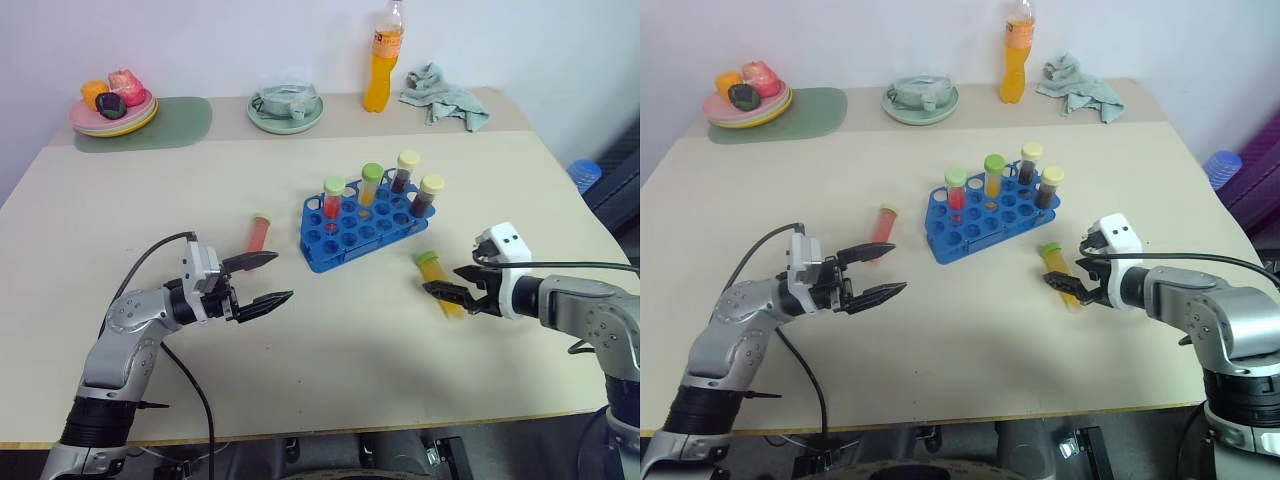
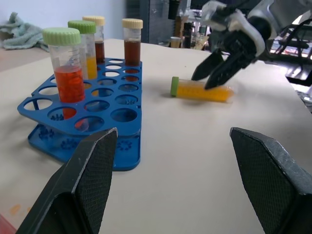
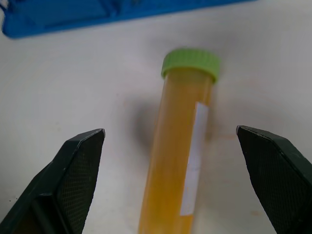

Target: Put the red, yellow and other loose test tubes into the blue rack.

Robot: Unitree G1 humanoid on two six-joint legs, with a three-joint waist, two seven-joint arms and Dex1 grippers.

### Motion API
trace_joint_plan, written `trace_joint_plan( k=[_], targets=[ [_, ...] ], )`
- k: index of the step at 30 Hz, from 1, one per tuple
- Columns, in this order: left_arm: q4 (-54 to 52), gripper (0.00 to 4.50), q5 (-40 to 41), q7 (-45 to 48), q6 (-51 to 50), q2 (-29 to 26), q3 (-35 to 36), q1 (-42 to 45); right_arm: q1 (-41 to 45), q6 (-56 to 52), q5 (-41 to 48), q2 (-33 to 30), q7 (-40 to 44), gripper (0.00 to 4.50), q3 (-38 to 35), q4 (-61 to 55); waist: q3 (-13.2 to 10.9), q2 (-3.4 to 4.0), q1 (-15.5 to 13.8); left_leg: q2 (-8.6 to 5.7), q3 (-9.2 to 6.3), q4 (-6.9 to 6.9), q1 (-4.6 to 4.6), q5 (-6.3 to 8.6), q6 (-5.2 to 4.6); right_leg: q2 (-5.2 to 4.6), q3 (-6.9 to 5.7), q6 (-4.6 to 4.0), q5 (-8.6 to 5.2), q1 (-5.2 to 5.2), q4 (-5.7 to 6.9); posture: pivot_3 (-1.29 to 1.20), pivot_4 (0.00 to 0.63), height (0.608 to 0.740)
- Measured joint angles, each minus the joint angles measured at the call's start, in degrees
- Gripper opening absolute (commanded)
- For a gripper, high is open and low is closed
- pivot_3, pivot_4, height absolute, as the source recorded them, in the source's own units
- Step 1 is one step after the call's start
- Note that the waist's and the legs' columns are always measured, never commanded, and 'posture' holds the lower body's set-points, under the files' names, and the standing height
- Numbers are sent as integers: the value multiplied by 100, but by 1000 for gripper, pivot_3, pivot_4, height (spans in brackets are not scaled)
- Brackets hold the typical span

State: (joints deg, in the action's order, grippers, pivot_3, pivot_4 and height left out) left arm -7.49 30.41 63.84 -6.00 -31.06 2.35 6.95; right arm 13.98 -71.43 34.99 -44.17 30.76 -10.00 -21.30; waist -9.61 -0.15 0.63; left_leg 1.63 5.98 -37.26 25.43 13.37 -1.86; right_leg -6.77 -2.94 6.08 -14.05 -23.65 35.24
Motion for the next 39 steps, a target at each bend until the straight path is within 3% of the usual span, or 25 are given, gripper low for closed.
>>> trace_joint_plan(
  k=[9,25,33,36,39],
  targets=[
    [-1,3800,-3,-27,45,-23,20,-71,29,423,-614,-232,-127,4412,758,-67,0,-1,-1,0,0,-1,0,0,0,0,0,0,0,0,0,0,150,740],
    [-401,3800,287,697,-273,-724,57,222,603,258,-666,-89,55,4412,972,330,0,-1,1,0,0,0,3,0,0,0,-3,0,0,-1,-1,0,150,740],
    [-647,3800,362,693,-612,-782,57,480,724,85,-674,-147,107,4412,1065,362,0,-1,3,0,1,-1,2,0,0,1,-3,1,1,0,-1,0,150,740],
    [-729,3800,386,674,-692,-777,55,482,772,26,-687,-97,67,3606,1089,364,0,-1,3,1,1,-1,2,0,0,4,-4,1,1,0,0,0,150,740],
    [-806,3800,390,653,-771,-781,53,489,867,-25,-703,-6,39,2160,1198,364,0,-1,5,1,1,-1,2,0,0,5,-4,2,1,0,0,0,150,740]
  ],
)
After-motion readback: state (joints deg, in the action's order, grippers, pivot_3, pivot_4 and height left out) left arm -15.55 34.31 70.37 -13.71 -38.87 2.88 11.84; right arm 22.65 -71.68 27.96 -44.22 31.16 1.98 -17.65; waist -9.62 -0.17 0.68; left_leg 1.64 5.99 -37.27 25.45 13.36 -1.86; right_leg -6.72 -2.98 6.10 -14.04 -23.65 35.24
